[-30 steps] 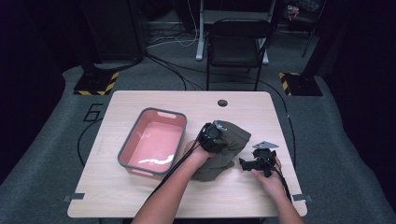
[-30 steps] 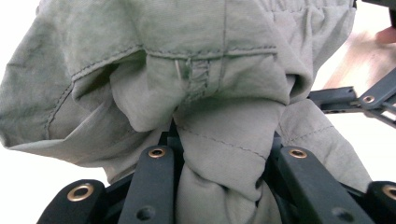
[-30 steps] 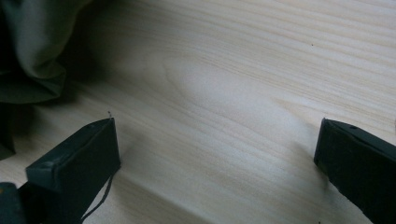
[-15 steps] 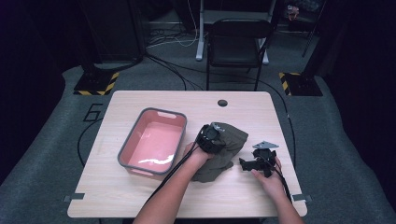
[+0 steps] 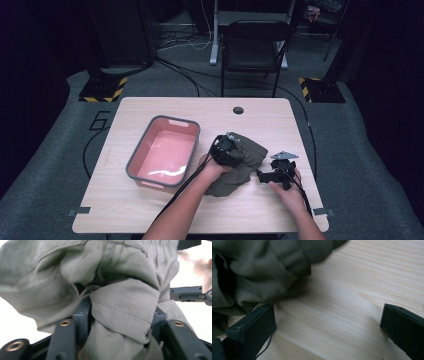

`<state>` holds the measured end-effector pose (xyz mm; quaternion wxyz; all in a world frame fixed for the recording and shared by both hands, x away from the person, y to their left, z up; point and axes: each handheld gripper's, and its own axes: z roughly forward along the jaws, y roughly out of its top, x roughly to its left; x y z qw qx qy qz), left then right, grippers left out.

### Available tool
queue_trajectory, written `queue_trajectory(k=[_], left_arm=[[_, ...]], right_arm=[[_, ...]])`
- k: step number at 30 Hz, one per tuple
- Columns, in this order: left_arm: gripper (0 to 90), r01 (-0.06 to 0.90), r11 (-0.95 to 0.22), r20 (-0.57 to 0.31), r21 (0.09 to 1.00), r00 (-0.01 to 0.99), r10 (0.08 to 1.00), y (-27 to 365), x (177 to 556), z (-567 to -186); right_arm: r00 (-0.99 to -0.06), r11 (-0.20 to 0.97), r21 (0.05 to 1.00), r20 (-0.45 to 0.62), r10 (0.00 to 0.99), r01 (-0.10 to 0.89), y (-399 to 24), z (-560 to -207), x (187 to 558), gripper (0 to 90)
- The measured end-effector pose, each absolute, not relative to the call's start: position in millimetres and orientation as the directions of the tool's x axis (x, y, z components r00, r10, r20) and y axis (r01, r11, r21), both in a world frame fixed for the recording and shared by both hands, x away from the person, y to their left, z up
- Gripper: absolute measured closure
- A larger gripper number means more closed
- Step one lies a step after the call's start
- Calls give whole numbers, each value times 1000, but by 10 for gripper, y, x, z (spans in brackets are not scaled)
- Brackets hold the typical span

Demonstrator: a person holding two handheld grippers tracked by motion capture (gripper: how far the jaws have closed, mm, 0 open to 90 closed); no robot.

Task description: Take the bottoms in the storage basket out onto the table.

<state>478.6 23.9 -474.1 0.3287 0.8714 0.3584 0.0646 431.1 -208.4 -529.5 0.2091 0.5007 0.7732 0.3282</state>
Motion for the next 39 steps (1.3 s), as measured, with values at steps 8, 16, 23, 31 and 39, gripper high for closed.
queue_trajectory(k=[8,16,23,31,39], left_arm=[[324,604,-458,-181,653,711,680,290,4805,-4679],[248,605,-436,-190,666,703,685,334,4800,-4615],[249,597,-428,-194,679,708,680,386,4785,-4514],[250,582,-421,-191,695,715,673,470,4770,-4367],[250,565,-416,-174,712,716,676,567,4750,-4216]], right_arm=[[-411,283,717,6,912,637,-2083,-5295,4311,0],[-411,283,717,6,912,637,-2083,-5295,4311,0],[-411,283,717,6,912,637,-2083,-5295,4311,0],[-411,283,717,6,912,637,-2083,-5295,4311,0],[-411,283,717,6,912,637,-2084,-5295,4311,0]])
